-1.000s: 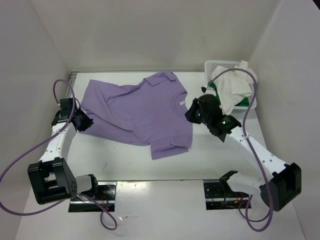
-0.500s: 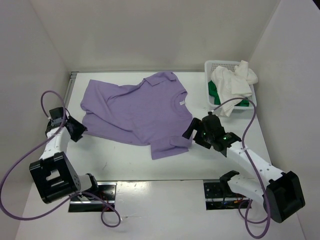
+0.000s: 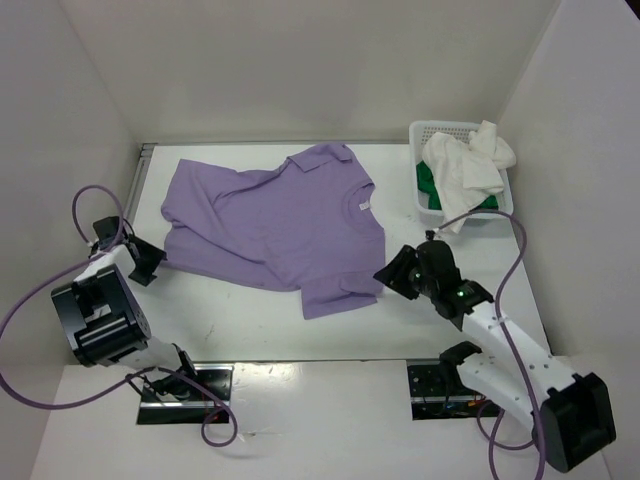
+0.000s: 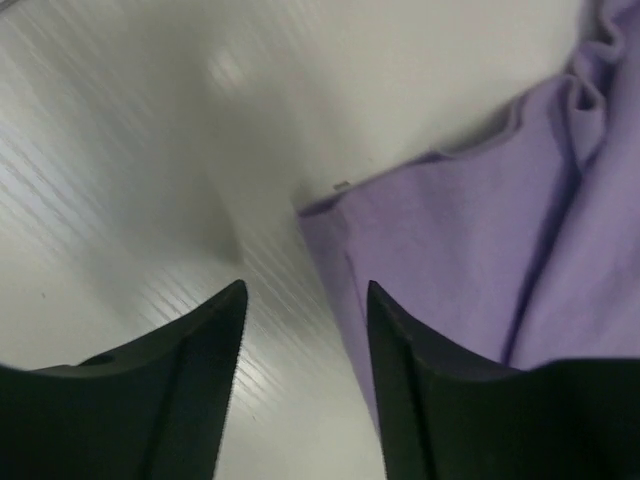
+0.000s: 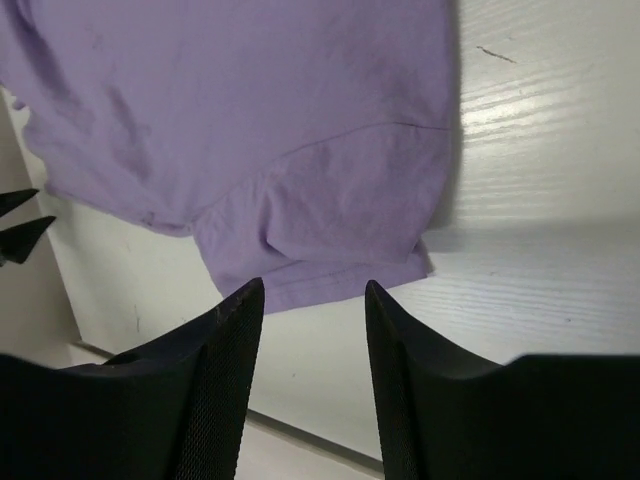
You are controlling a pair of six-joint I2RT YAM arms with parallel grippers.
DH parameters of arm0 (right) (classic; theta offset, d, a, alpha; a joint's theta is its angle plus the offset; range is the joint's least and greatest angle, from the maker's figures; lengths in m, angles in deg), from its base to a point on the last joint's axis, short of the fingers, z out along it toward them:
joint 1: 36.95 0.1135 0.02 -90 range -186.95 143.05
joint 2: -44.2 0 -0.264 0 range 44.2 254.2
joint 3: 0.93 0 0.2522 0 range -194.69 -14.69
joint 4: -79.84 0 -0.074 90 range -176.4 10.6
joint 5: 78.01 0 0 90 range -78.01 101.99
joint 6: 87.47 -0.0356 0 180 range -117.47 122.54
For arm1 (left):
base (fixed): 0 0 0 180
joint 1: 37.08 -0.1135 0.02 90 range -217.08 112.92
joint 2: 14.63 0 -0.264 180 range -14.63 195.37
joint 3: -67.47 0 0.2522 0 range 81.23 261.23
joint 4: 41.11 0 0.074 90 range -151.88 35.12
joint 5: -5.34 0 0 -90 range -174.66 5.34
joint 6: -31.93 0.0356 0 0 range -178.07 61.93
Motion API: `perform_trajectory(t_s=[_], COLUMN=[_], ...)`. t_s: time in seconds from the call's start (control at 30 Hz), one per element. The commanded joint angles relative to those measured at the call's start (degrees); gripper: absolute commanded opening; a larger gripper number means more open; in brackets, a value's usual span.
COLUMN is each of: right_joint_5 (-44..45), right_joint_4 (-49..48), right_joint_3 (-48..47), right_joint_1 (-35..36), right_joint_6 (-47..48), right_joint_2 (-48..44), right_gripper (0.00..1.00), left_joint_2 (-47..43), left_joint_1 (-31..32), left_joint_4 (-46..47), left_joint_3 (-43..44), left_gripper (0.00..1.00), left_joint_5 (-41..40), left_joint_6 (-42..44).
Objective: Fold and stack the t-shirts
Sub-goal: Pick up the flattened T-shirt from the center of the board.
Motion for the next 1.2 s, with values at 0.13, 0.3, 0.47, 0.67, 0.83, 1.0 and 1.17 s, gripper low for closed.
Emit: perform_trajectory(t_s=[0.13,0.3,0.47,0.67,0.83,1.0,1.17], right_joint_5=[-0.86,-1.75,-0.7,-0.08,0.98,0.98,0.18], right_joint_4=[-4.39,-5.71,-7.47,-7.47,-9.22,-10.64,-10.11], right_joint_3=[5.81,4.15,4.67,6.96,9.59,10.12,9.51], right_joint_1=[-1.6,-1.6,-1.6,-1.6,-1.6,-1.6,-1.6], right_joint_6=[-3.9,-2.24,-1.7,-3.55,-4.78,-5.4,-9.08], right_joint_2=[-8.86,-2.37,-2.53,-1.83,0.1,4.4,6.69], right_gripper=[0.54,1.0,0.5,0.27,0.29,0.36,0.38], left_joint_2=[4.93,5.73,7.3,7.31,8.98,8.98,8.98], left_joint_1=[-1.09,-1.61,-1.62,-1.62,-1.62,-1.62,-1.62], left_joint_4=[3.82,6.45,6.29,6.1,6.64,7.69,7.69], left_joint_3=[1.34,2.49,3.71,3.72,3.2,2.66,2.66], left_gripper=[0.57,0.56,0.49,0.45,0.44,0.41,0.4], left_joint_5=[2.37,3.69,3.07,2.55,3.16,3.87,4.39], left_joint_6=[-1.19,-1.19,-1.19,-0.67,-1.28,-1.9,-1.9])
